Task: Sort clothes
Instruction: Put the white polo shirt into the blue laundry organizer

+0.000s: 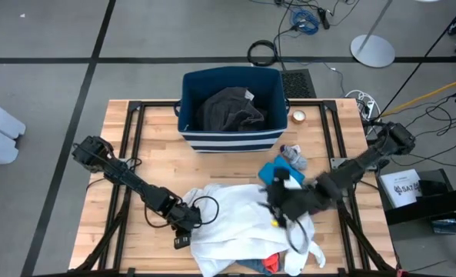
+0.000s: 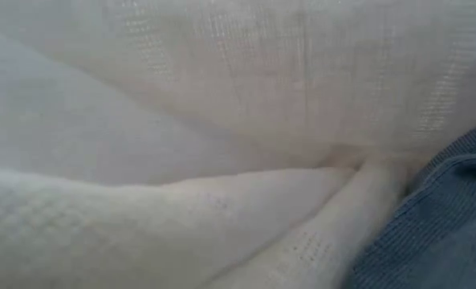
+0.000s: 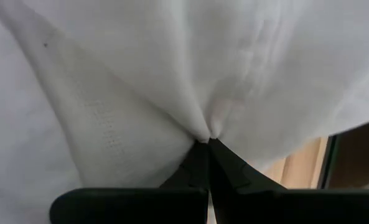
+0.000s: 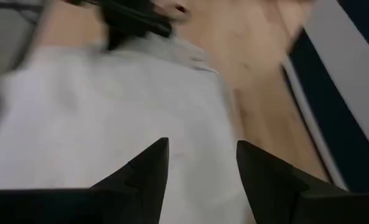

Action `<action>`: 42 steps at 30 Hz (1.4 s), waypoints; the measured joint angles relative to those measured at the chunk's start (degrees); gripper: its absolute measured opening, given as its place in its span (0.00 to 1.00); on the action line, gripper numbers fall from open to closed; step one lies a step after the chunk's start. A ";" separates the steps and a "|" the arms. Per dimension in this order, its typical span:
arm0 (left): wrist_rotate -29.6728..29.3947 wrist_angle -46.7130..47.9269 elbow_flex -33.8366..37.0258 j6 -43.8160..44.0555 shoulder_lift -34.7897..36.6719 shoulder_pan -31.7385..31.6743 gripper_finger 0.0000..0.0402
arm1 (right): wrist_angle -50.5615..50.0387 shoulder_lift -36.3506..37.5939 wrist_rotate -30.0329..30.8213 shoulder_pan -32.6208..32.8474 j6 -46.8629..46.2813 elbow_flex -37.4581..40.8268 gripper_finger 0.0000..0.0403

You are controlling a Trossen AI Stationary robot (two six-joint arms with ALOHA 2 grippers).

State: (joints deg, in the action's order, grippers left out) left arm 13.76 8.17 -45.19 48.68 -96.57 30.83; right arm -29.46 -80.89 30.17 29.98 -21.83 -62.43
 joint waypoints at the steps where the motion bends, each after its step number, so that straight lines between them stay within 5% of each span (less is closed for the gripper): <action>1: -0.54 -0.53 0.03 -0.03 -0.03 0.00 0.00 | 0.11 -0.80 -2.50 -2.88 1.02 0.00 0.44; 7: -4.89 -2.83 0.11 -1.86 -0.11 0.57 0.00 | 9.60 -8.26 -20.08 -15.33 7.34 0.02 0.44; 11: -6.01 -2.78 0.11 -2.55 -0.11 1.59 0.00 | 10.43 -14.17 -22.87 -17.34 7.45 0.09 0.44; 20: -5.31 -1.37 0.09 -2.68 -0.07 3.59 0.00 | 18.75 -24.36 -16.23 -18.14 4.71 0.09 0.44; 26: -5.07 0.04 0.00 -2.71 -0.02 5.37 0.00 | 18.24 -24.07 -12.29 -17.45 0.13 0.04 0.44; 36: -6.28 0.02 0.06 -3.07 -0.04 5.53 0.00 | 14.87 -26.31 -18.47 -17.96 -4.85 0.07 0.43; 42: -9.04 -1.49 0.20 -4.77 -0.12 5.53 0.06 | 14.56 -27.78 -18.38 -17.68 -5.79 0.07 0.20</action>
State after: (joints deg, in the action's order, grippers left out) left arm 4.72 6.68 -44.99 43.90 -96.69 36.36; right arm -14.90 -108.66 11.79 12.29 -27.62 -62.37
